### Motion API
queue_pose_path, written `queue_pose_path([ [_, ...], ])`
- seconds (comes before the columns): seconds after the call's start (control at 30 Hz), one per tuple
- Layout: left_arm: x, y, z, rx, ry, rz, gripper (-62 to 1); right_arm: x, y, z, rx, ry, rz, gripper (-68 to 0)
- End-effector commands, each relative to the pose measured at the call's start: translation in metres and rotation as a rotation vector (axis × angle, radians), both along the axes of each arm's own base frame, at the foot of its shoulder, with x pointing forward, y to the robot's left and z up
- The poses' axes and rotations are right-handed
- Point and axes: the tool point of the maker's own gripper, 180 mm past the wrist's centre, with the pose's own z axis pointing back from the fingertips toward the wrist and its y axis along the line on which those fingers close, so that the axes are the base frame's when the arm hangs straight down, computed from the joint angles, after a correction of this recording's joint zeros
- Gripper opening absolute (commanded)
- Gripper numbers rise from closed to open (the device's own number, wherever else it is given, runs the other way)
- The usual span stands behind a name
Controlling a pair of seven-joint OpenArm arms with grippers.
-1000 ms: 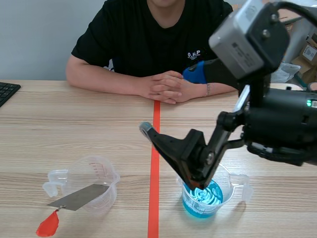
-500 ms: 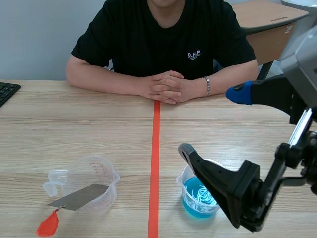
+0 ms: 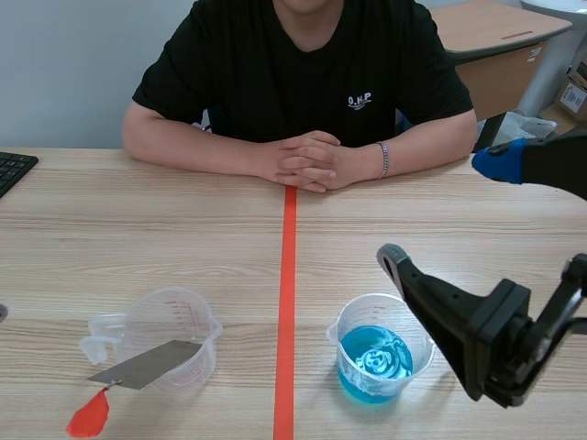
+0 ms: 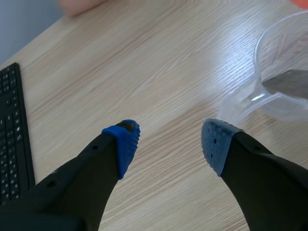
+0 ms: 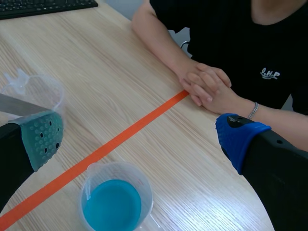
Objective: Do the redox reaction experiment.
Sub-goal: 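Return to the home posture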
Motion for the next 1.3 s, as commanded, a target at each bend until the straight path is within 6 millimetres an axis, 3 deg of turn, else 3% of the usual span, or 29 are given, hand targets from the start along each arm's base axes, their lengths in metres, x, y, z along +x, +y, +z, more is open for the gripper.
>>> queue_pose_path([
  [0.0,0.006,-0.01,0.004,-0.018,-0.01,-0.027,-21.5,0.002,0.003,0.013,0.013,-0.039,0.006,0.4],
  [0.13,0.016,-0.025,0.002,-0.032,0.001,-0.058,-6.9,0.003,0.002,0.012,0.007,-0.038,-0.002,0.4],
  [0.23,0.021,-0.042,-0.002,-0.053,0.012,-0.085,-2.0,0.005,-0.001,0.013,0.004,-0.044,-0.014,0.4],
  [0.4,0.032,-0.068,-0.003,-0.094,0.017,-0.111,-1.9,0.006,-0.002,0.012,-0.003,-0.042,-0.024,0.4],
  [0.67,0.052,-0.095,0.013,-0.167,-0.055,-0.13,-1.9,0.006,-0.002,0.012,-0.003,-0.041,-0.025,0.4],
  [1.1,0.071,-0.121,0.028,-0.212,-0.09,-0.148,-1.9,0.006,-0.002,0.012,-0.002,-0.041,-0.025,0.4],
  [1.27,0.068,-0.133,0.039,-0.228,-0.103,-0.191,-1.9,0.006,-0.002,0.012,-0.003,-0.041,-0.025,0.4],
])
